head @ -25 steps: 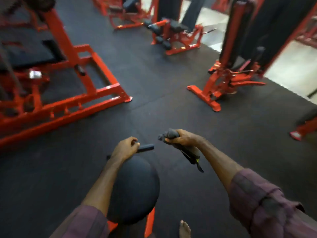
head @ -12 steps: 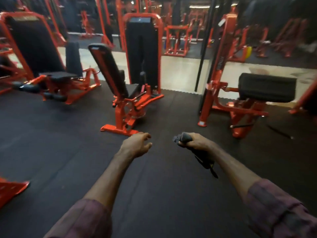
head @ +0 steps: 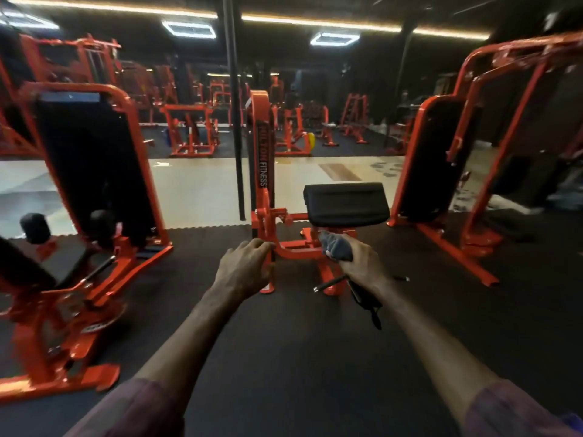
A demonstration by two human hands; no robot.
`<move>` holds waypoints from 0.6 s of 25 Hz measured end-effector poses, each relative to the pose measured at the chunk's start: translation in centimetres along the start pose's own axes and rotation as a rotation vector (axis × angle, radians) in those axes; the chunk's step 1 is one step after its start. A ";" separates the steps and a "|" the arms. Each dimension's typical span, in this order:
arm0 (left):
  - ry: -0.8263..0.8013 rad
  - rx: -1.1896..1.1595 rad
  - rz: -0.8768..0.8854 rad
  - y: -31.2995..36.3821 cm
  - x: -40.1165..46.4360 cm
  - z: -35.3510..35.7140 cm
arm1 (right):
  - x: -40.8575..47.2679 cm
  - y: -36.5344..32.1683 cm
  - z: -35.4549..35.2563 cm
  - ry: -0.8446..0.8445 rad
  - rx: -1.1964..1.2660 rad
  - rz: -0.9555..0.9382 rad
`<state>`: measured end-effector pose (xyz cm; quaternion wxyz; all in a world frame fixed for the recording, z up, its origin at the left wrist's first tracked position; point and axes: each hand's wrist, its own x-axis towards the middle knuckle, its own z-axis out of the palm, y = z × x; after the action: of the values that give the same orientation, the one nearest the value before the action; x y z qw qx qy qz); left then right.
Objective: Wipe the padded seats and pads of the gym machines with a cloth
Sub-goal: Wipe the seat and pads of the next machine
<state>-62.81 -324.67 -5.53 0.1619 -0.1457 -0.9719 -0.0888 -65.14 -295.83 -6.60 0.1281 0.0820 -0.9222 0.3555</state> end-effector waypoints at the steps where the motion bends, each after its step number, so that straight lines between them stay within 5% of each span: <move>1: 0.013 -0.005 0.024 -0.1 3.7 1.8 | 2.5 2.0 -0.1 0.016 -0.011 0.003; 8: -0.009 -0.090 0.172 2.6 30.1 13.3 | 20.2 15.6 -3.0 0.073 -0.140 0.106; 15: -0.077 -0.094 0.307 13.1 51.1 24.5 | 31.4 31.9 -9.4 0.149 -0.378 0.104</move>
<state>-112.04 -293.94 -9.31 0.1292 -0.3034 -0.9384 -0.1029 -101.14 -267.92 -10.91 0.1904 -0.0177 -0.9635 0.1875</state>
